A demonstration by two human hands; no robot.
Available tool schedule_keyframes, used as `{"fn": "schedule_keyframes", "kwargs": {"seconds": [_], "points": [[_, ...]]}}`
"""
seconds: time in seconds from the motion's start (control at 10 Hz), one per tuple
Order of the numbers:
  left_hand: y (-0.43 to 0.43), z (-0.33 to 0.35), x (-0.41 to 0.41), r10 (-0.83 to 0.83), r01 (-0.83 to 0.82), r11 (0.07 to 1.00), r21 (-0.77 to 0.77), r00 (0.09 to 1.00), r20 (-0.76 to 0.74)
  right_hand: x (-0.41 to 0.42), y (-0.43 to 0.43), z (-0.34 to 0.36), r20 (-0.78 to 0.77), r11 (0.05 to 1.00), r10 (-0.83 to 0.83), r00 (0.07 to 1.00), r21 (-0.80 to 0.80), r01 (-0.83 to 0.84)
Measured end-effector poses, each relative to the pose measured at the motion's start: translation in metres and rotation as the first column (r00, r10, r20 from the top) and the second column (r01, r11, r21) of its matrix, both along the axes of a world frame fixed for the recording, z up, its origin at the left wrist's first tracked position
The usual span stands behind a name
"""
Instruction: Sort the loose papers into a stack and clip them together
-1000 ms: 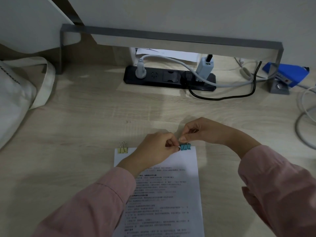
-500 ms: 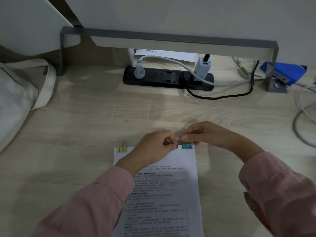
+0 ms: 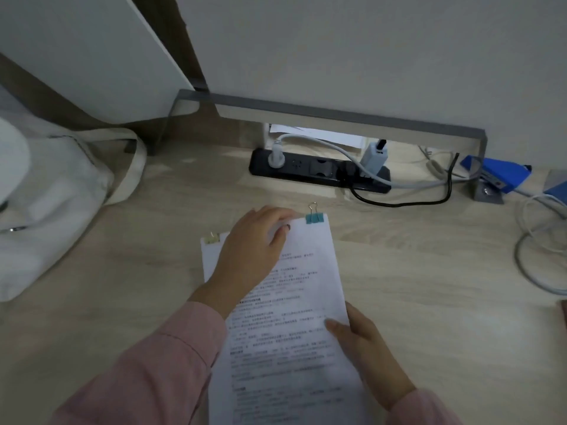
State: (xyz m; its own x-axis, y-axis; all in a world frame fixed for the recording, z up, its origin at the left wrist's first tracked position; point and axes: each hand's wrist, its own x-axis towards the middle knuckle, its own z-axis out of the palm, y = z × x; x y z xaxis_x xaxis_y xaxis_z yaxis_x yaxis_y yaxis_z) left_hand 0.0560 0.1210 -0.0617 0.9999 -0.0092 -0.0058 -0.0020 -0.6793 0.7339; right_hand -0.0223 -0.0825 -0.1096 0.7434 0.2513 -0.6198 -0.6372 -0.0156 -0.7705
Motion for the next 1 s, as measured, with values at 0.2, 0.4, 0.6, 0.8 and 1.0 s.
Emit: {"fn": "schedule_keyframes", "kwargs": {"seconds": [0.2,0.4,0.6,0.8,1.0], "points": [[0.059,-0.037,-0.059,0.091,-0.067,0.989,0.133,0.978,-0.187,0.032,0.082,0.001,-0.059,0.981,-0.128,0.99,0.136,0.135],[0.1,-0.087,-0.116,0.283,-0.182,0.883,0.434,0.942,-0.181,0.051,0.15,-0.005,-0.006,0.989,-0.138,0.99,0.044,0.138],[0.129,-0.104,-0.124,0.284,-0.175,0.824,0.539,0.95,-0.126,0.05,0.182,-0.02,0.34,0.878,0.169,0.925,-0.479,0.015],[0.139,-0.112,-0.125,0.27,-0.195,0.825,0.53,0.96,-0.068,0.046,0.18,-0.023,0.297,0.58,0.46,0.837,-0.814,-0.03],[0.143,-0.107,-0.128,0.231,-0.179,0.848,0.499,0.972,-0.043,0.044,0.155,0.0,0.217,0.74,0.349,0.912,-0.66,-0.127]]}}
